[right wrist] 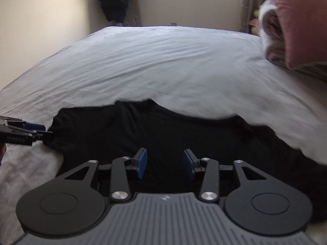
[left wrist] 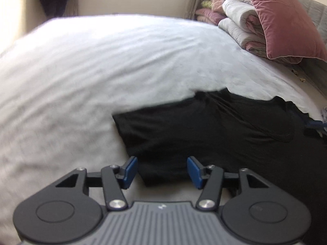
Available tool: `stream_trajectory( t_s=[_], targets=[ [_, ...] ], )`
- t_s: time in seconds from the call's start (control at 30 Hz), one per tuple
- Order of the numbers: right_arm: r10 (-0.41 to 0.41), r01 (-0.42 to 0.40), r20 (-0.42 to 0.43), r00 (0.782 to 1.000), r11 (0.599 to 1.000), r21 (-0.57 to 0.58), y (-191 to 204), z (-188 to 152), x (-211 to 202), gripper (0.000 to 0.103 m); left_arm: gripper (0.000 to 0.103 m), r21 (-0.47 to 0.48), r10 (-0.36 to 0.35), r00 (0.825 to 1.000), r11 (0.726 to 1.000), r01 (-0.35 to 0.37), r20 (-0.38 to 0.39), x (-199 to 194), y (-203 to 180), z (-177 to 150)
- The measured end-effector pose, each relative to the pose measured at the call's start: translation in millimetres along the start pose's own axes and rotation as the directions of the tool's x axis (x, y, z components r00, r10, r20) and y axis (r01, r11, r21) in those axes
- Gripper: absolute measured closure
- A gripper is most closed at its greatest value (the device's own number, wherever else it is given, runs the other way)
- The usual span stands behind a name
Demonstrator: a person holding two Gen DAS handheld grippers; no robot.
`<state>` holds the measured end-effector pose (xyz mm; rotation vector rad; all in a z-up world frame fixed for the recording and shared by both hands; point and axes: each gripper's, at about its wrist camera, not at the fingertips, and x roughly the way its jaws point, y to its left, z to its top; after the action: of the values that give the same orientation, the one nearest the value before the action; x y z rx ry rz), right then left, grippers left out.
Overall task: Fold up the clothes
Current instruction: 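Lay the black shirt flat on the bed and open both grippers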
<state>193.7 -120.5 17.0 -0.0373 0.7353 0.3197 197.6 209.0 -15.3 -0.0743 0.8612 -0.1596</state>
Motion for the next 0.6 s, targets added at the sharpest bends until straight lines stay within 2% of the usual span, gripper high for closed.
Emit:
stream_trajectory(
  t_s=[0.1, 0.2, 0.3, 0.47, 0.6],
  targets=[
    [-0.040, 0.041, -0.014, 0.999, 0.998, 0.049, -16.2, -21.9, -30.2, 0.056, 0.046, -0.003, 0.018, 1.000, 1.000, -0.018, -0.024, -8.3, -11.8, -10.5],
    [-0.043, 0.044, -0.014, 0.999, 0.991, 0.124, -27.6, -44.1, -60.1, 0.052, 0.046, 0.011, 0.025, 0.998, 1.000, -0.025, -0.052, -20.8, -29.7, -30.7],
    [-0.051, 0.054, -0.021, 0.998, 0.986, 0.155, -30.5, -65.4, -87.2, 0.047, 0.045, 0.031, 0.007, 0.999, 0.999, -0.006, -0.040, -42.3, -47.2, -49.0],
    [-0.094, 0.097, -0.023, 0.995, 0.986, 0.135, -29.6, -93.2, -123.3, 0.039, 0.041, 0.002, -0.076, 0.997, 0.997, 0.076, 0.008, -80.4, -65.0, -72.7],
    [-0.106, 0.108, -0.020, 0.994, 0.981, 0.159, -34.1, -120.9, -142.4, 0.037, 0.040, 0.003, -0.133, 0.991, 0.991, 0.133, 0.016, -99.1, -83.5, -95.2]
  ],
)
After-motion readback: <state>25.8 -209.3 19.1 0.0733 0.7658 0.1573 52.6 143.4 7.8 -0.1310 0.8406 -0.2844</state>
